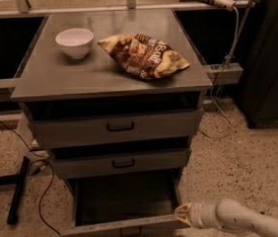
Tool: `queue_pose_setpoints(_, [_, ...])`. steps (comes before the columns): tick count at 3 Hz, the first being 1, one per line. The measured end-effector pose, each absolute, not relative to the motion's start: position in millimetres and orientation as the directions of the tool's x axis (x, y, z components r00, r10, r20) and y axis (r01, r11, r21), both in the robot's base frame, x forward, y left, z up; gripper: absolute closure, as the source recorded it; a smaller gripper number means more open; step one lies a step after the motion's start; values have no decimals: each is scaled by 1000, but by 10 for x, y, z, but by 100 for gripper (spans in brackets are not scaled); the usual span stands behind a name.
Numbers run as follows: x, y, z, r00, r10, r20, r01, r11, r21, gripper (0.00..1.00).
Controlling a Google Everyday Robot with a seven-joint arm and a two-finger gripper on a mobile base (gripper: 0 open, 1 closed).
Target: Close bottom drawer
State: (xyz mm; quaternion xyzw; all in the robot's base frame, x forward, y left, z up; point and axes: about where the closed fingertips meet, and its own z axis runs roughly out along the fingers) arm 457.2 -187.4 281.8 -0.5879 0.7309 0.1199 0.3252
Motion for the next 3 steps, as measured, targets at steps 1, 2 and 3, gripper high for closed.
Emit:
queue_pose_setpoints(1, [4519, -1788, 2737, -75, -786, -613, -948, 248, -202, 100])
queue_pose_setpoints(2, [4438, -1676, 2456, -32, -794, -607, -960, 194, -203, 100])
queue_pose_setpoints(3, [4355, -1584, 2174, 22, -798, -602, -966, 138, -219, 100])
